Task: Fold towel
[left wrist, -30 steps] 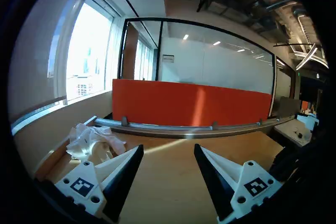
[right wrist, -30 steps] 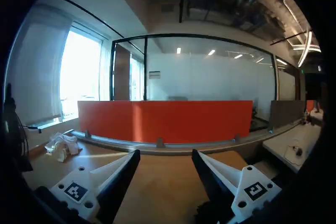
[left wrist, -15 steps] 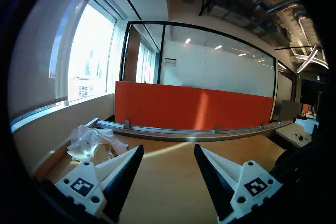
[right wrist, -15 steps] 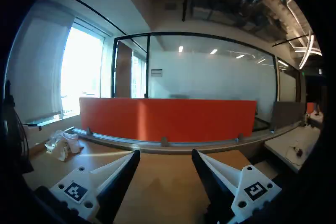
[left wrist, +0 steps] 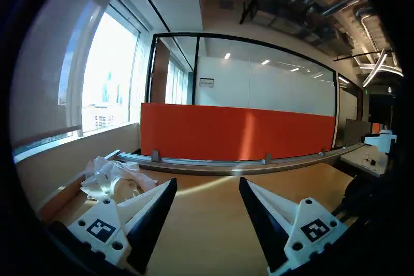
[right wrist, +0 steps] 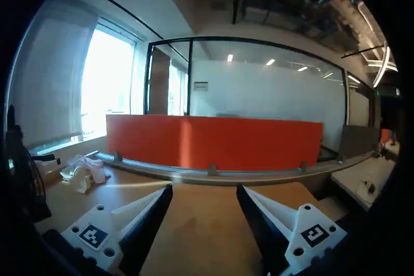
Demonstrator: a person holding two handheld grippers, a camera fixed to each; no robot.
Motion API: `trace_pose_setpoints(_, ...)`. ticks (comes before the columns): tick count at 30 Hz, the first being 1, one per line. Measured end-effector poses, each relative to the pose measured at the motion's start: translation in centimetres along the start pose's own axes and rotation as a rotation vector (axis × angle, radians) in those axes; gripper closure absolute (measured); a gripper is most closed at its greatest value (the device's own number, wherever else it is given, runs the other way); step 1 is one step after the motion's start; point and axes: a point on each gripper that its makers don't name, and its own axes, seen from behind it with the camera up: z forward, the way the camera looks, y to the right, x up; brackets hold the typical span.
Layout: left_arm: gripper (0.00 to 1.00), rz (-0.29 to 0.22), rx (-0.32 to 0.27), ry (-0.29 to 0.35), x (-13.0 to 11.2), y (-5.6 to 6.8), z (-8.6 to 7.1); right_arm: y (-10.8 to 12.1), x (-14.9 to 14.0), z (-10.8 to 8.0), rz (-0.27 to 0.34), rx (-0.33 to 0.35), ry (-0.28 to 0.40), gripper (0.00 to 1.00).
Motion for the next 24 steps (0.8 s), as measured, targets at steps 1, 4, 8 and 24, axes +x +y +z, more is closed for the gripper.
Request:
trace_pose_setpoints(1, 0.11, 0.002, 0.002, 0.007, -0.2, -0.1, -0.1, -0.2, -0.2, -0.1, -0.002, 0.003, -0.003, 0.05)
trace_pose_setpoints(4, 0.11, 0.009, 0.014, 0.026, -1.0, -0.6, -0.2, -0.5, -0.6, -0.1, 0.001, 0.006, -0.006, 0.05)
trace_pose_setpoints(8, 0.11, 0.016, 0.033, 0.038, -2.6, -1.4, -0.5, -0.4, -0.8, -0.1, 0.010, 0.005, 0.002, 0.05)
trace_pose_setpoints(24, 0.11, 0.020, 0.051, 0.060, -9.2, -2.7, -0.7, 2.5, -1.9, -0.5, 0.006, -0.068, 0.027, 0.05)
